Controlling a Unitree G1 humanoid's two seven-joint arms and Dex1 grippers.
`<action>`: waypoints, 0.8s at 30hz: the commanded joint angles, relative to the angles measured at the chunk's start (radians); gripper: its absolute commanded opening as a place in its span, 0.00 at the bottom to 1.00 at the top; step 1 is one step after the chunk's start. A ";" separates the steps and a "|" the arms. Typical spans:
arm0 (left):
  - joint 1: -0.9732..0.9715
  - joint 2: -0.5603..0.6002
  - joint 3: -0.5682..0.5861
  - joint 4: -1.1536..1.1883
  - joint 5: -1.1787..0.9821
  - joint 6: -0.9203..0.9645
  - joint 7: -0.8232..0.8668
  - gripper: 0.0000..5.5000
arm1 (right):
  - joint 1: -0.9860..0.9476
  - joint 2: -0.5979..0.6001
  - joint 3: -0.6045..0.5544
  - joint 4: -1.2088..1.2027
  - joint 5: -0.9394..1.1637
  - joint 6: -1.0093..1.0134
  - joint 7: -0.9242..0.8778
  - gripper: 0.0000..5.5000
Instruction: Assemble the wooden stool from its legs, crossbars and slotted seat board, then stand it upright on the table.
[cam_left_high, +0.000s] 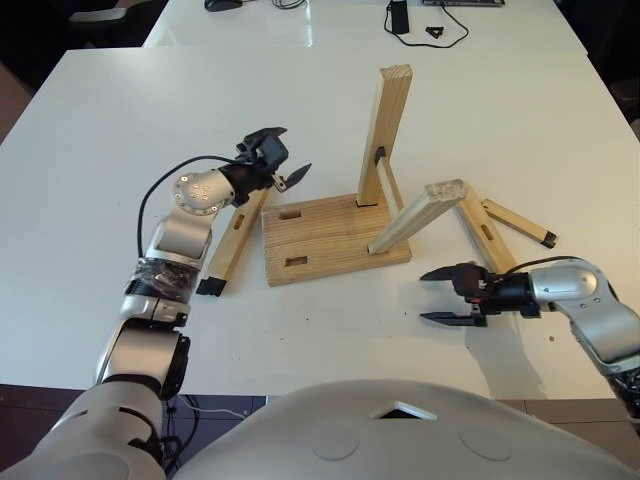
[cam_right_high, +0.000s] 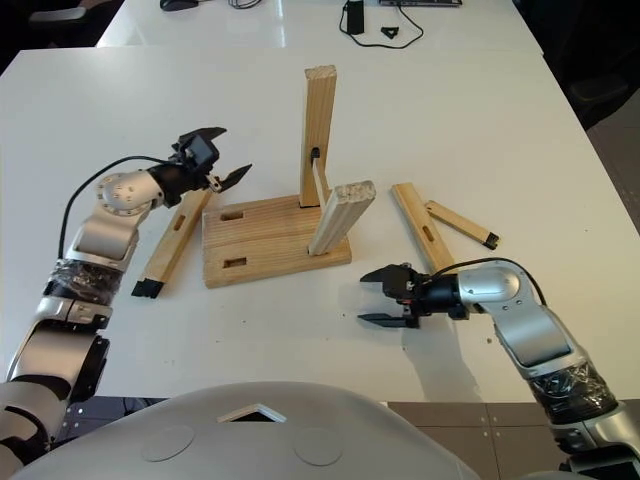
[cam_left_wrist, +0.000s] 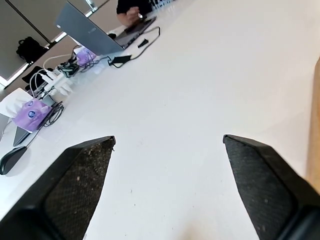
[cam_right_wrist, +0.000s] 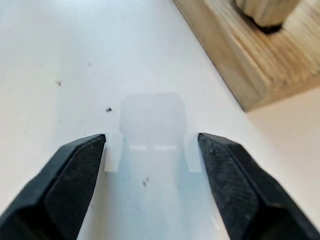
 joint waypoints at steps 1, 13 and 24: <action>-0.065 -0.005 -0.125 0.318 0.170 -0.187 0.025 0.73 | -0.066 0.097 0.100 -0.026 -0.045 0.076 -0.062 0.63; 0.222 0.100 -0.101 -0.115 -0.045 0.009 -0.278 0.73 | -0.279 0.180 0.051 0.261 -0.131 0.043 -0.229 0.63; 0.433 0.120 -0.049 -0.356 -0.030 0.131 -0.132 0.73 | -0.275 0.178 0.063 0.306 -0.146 -0.027 -0.220 0.63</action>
